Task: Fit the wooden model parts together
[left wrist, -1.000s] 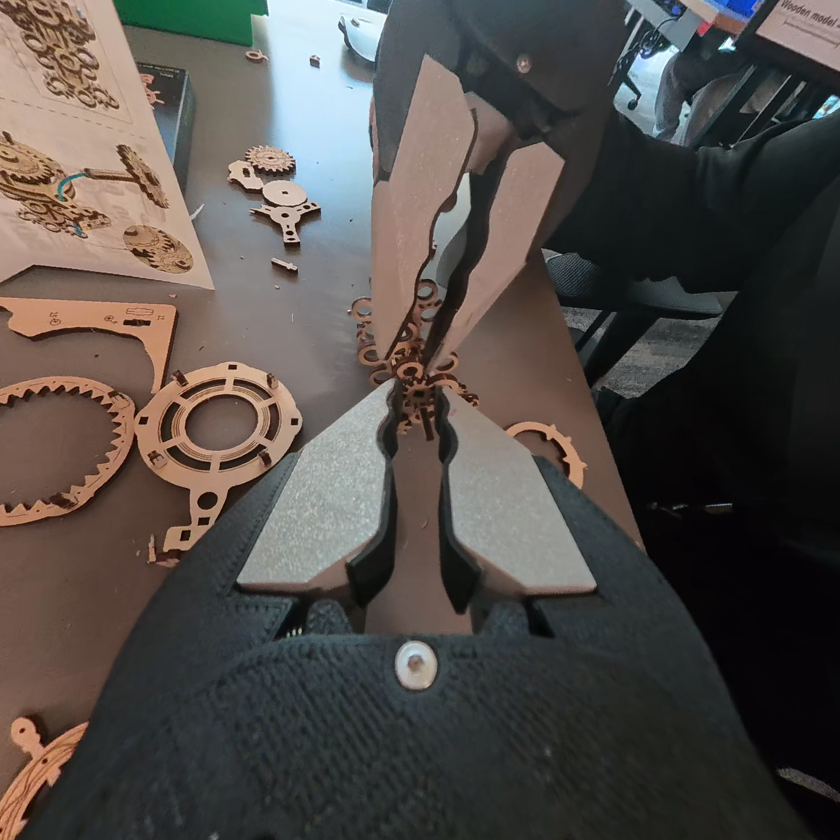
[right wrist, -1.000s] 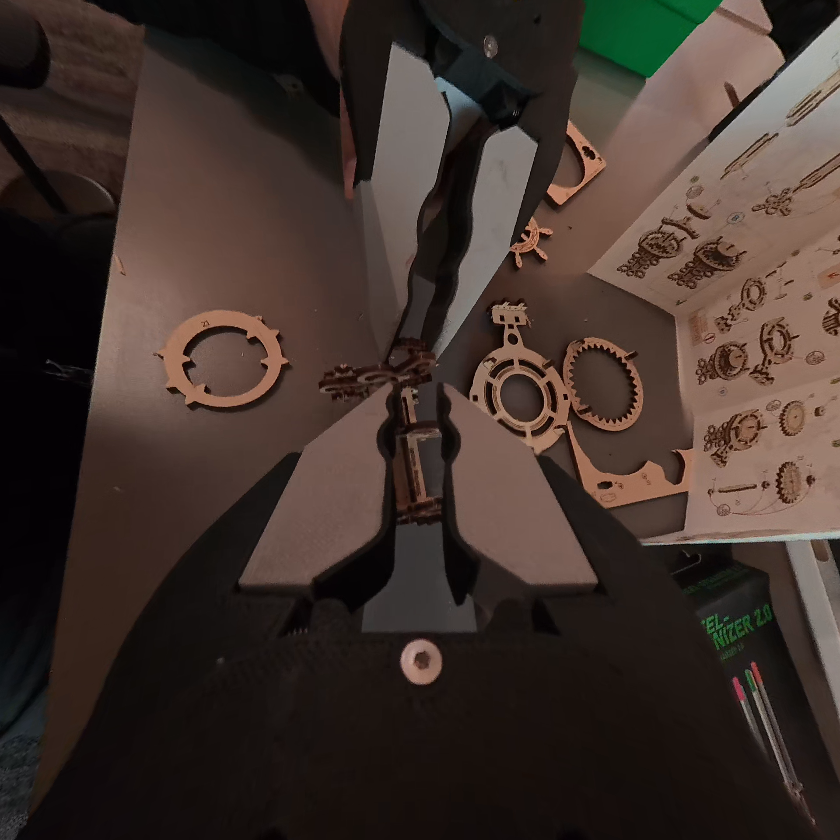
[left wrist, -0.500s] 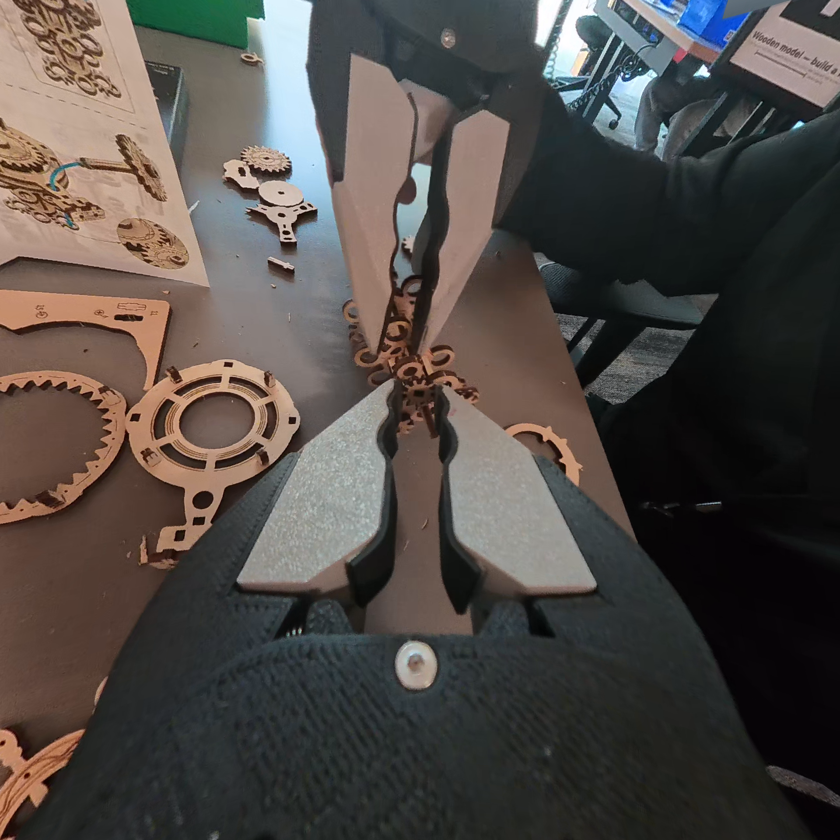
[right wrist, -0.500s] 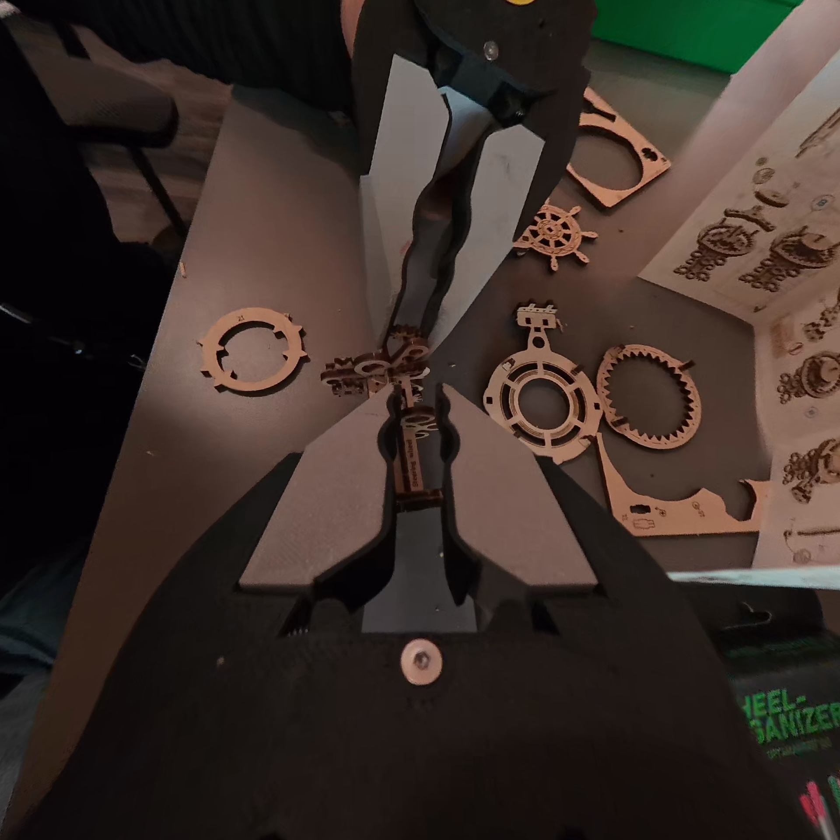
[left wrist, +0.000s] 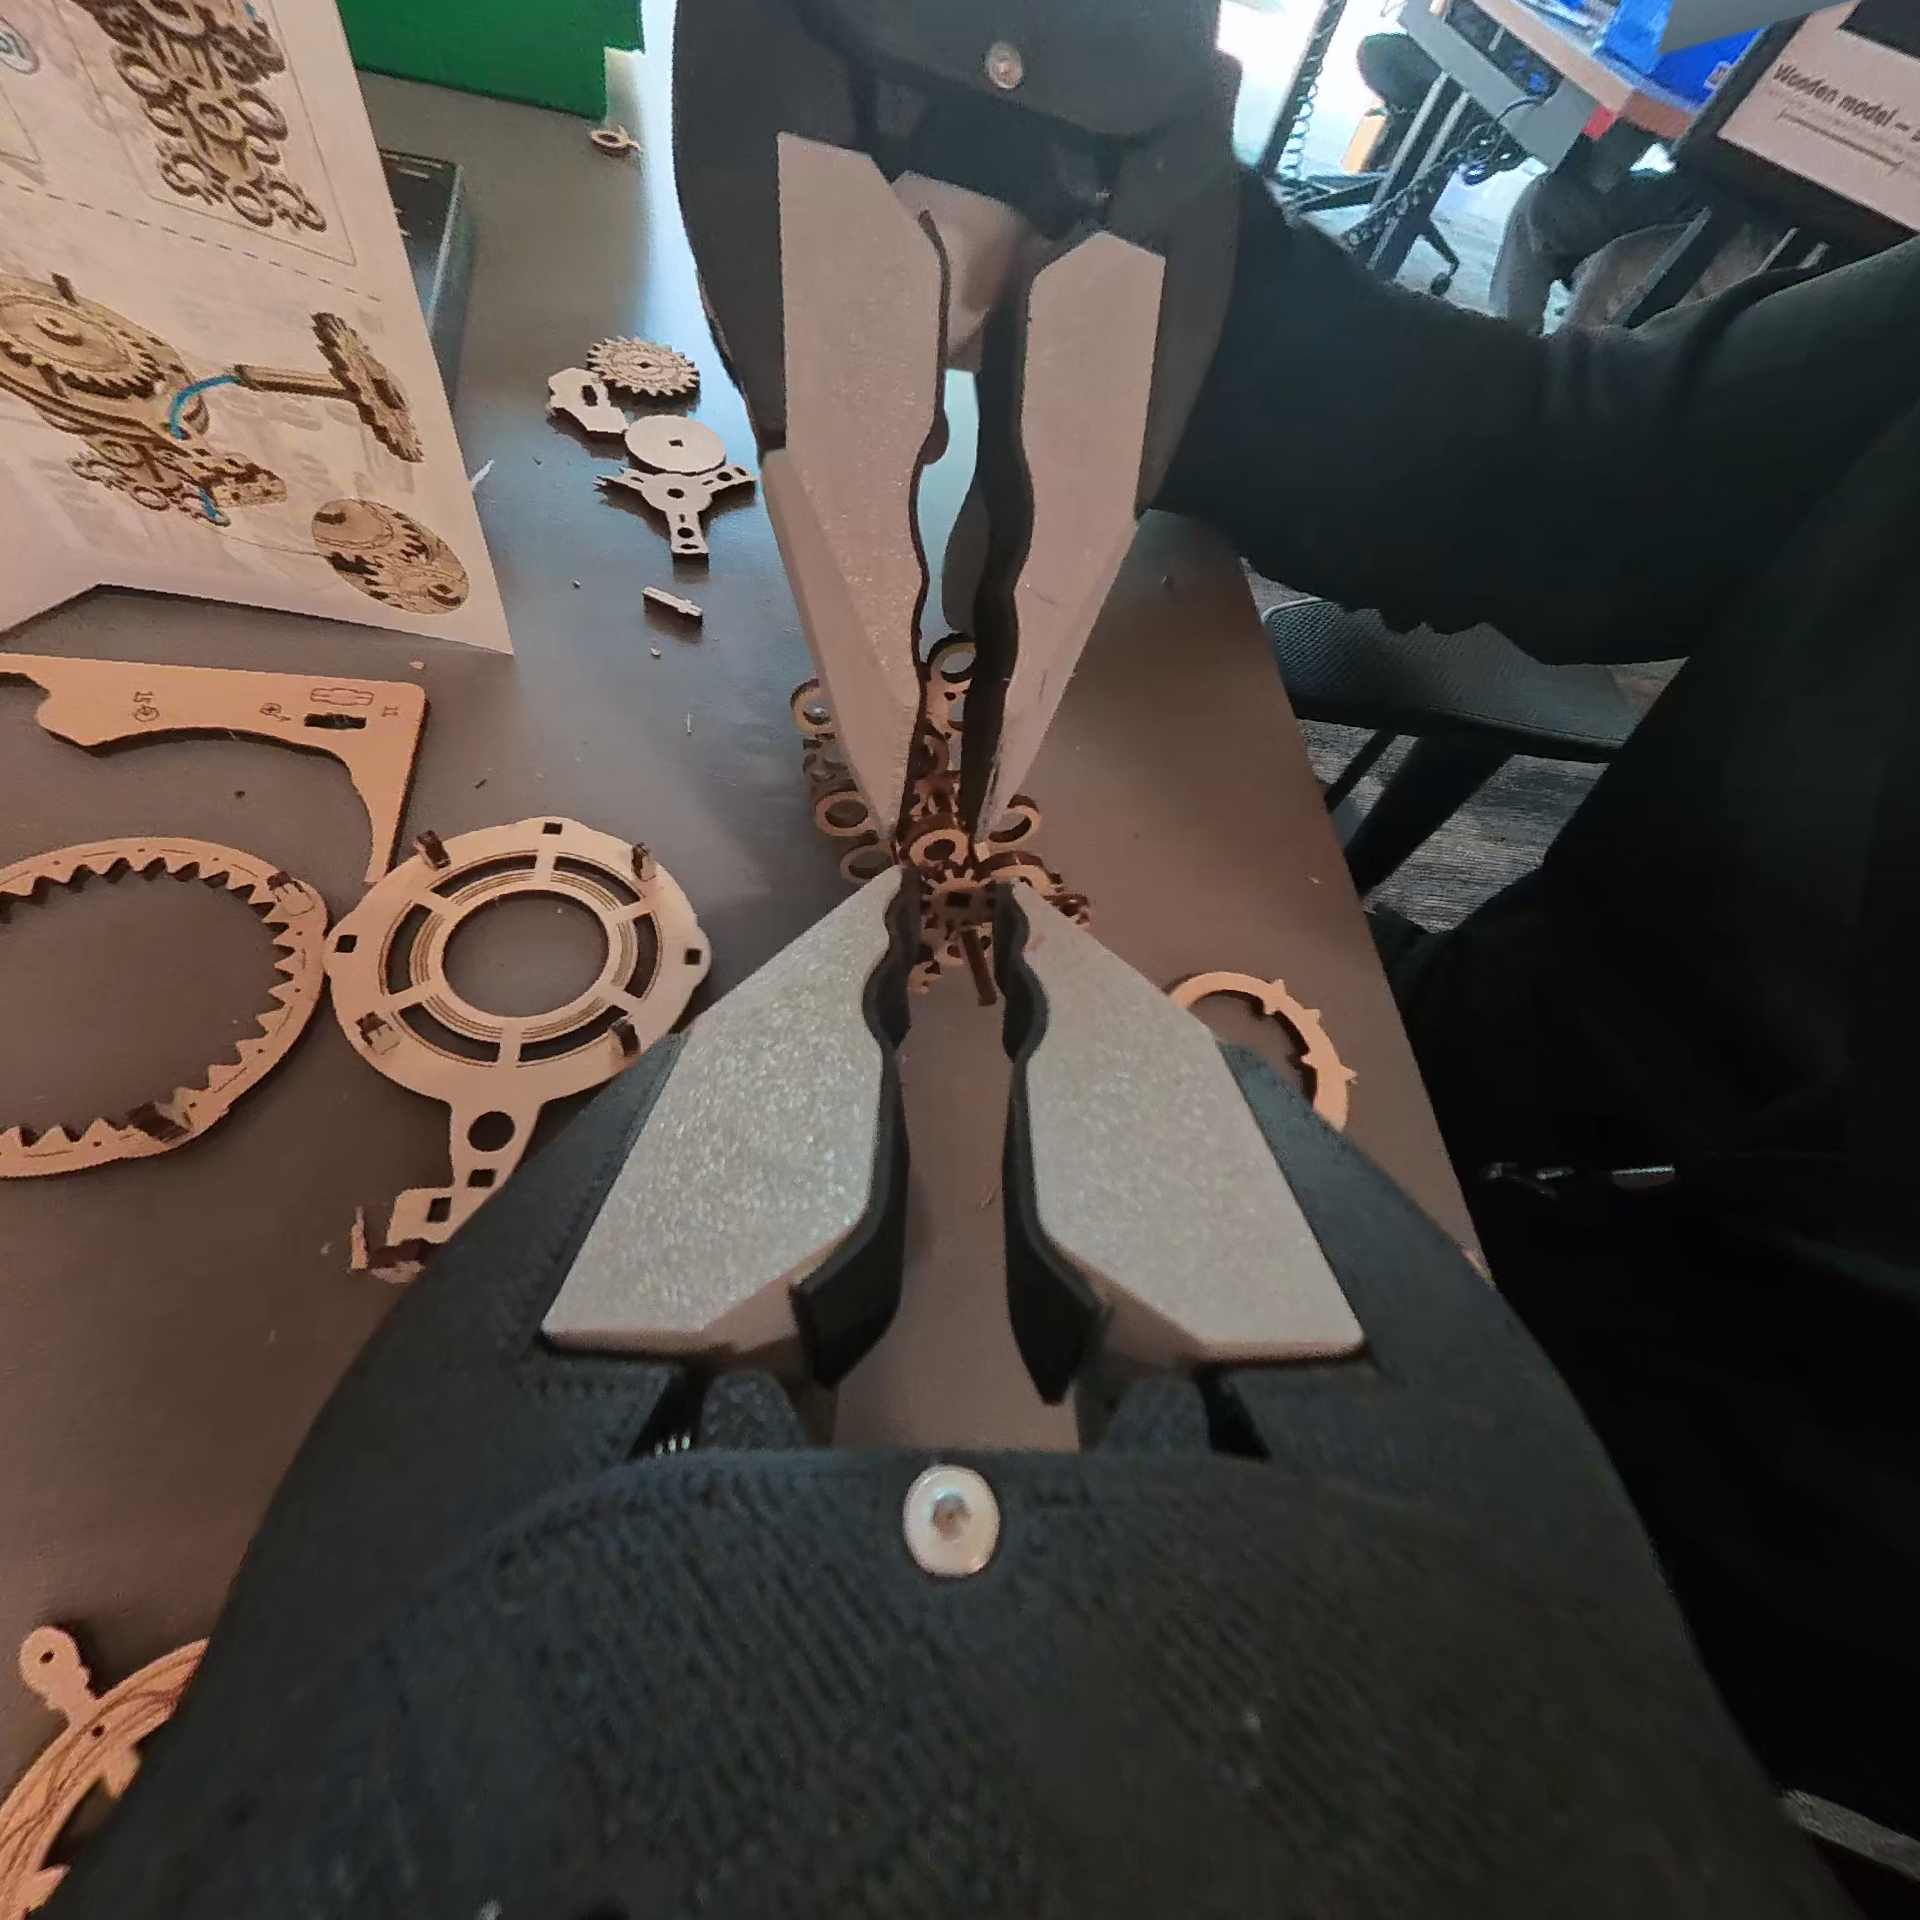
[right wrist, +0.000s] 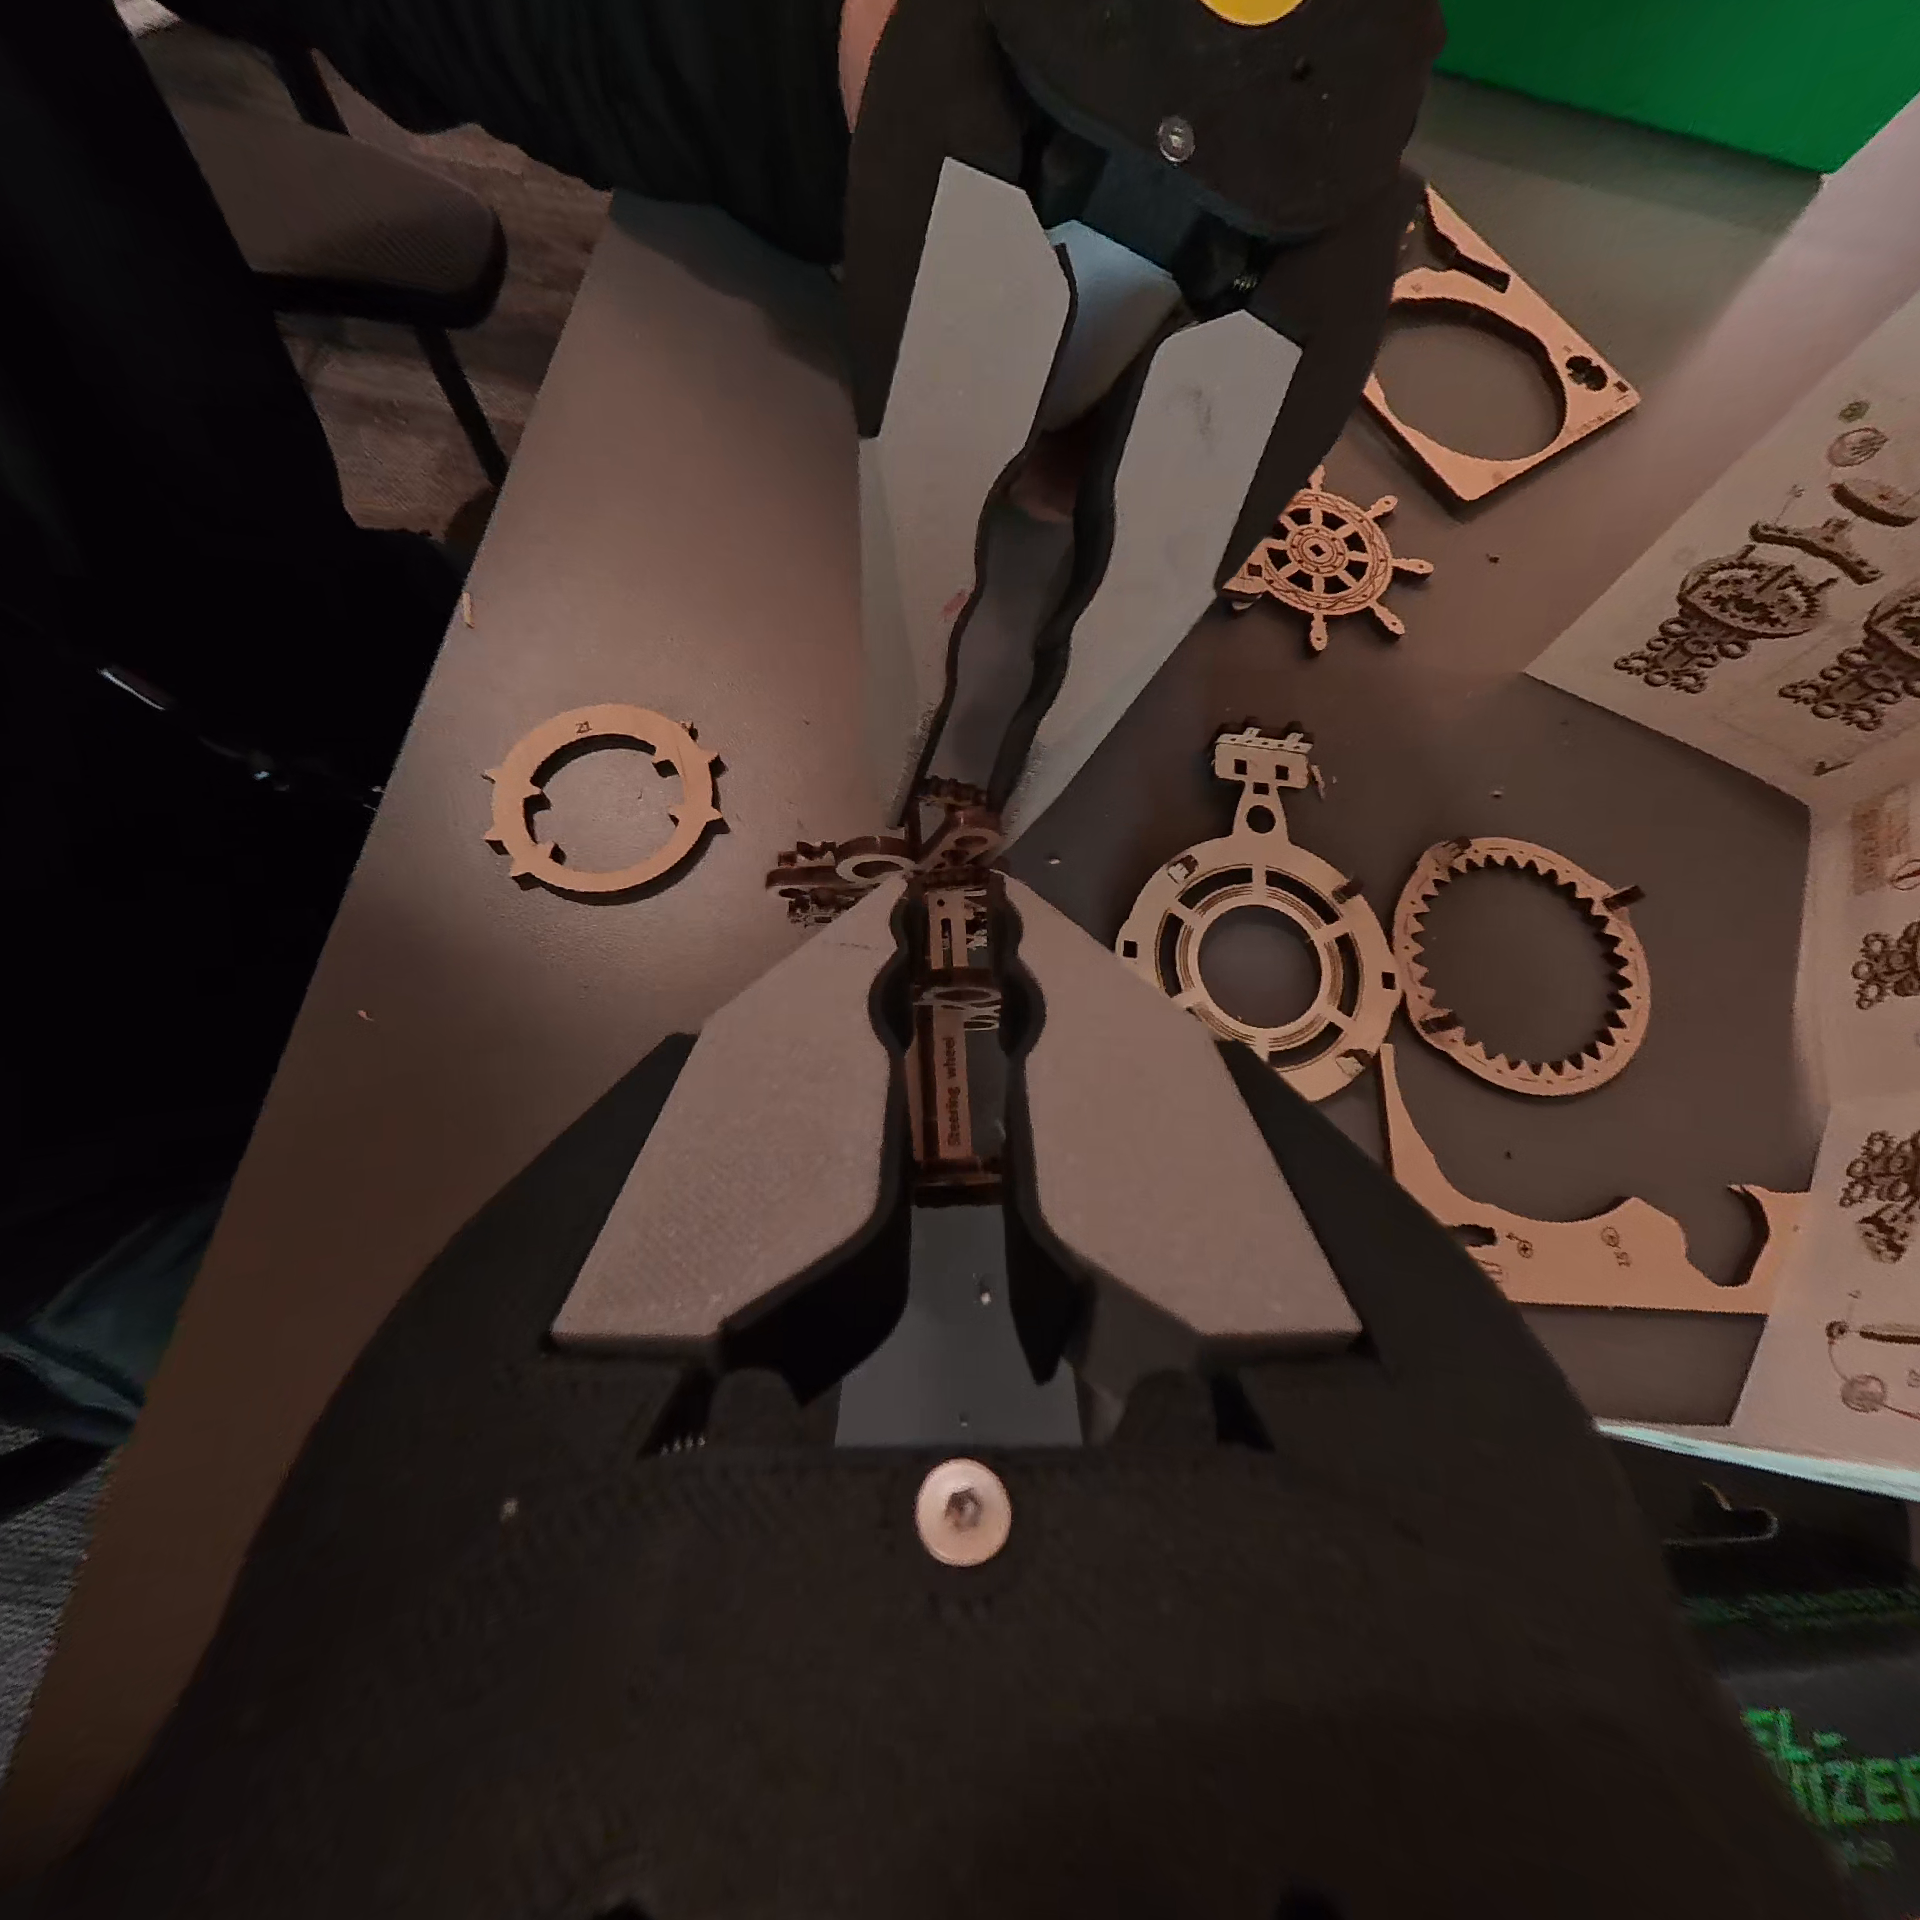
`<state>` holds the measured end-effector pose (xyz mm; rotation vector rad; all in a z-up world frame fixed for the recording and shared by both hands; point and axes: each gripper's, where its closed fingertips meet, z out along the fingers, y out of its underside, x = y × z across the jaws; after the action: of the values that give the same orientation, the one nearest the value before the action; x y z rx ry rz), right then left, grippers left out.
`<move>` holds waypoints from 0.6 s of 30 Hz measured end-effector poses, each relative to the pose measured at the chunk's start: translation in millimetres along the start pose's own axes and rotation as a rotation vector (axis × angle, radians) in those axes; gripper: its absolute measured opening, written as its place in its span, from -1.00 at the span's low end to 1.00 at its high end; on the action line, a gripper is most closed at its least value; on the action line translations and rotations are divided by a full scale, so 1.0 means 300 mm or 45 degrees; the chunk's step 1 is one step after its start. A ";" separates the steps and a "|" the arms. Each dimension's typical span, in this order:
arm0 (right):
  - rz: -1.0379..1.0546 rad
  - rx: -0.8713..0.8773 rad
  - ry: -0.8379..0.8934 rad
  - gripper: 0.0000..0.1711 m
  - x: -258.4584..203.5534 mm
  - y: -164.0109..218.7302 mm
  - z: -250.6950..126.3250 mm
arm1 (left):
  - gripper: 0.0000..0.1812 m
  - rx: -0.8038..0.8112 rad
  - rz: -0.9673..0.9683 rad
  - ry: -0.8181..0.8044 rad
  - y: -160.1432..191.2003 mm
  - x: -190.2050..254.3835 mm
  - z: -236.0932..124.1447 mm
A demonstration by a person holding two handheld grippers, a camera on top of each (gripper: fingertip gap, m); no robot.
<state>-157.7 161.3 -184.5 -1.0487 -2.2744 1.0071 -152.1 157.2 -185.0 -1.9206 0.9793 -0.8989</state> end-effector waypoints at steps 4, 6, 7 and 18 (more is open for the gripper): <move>0.050 0.065 -0.039 -0.91 -0.007 -0.001 -0.006 | -0.88 0.007 0.060 -0.013 -0.006 0.005 0.004; 0.054 0.074 -0.034 -0.91 -0.009 0.003 -0.005 | -0.88 0.002 0.084 -0.029 -0.006 0.006 0.008; 0.055 0.076 -0.027 -0.92 -0.008 0.004 -0.004 | -0.88 -0.004 0.089 -0.039 -0.004 0.004 0.009; 0.103 0.113 -0.015 -0.93 0.006 0.000 -0.008 | -0.88 0.029 0.025 -0.050 -0.016 -0.008 0.006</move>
<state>-157.3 163.6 -182.7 -1.1079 -2.1902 1.1392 -150.2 161.7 -182.2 -1.8991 0.9591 -0.8542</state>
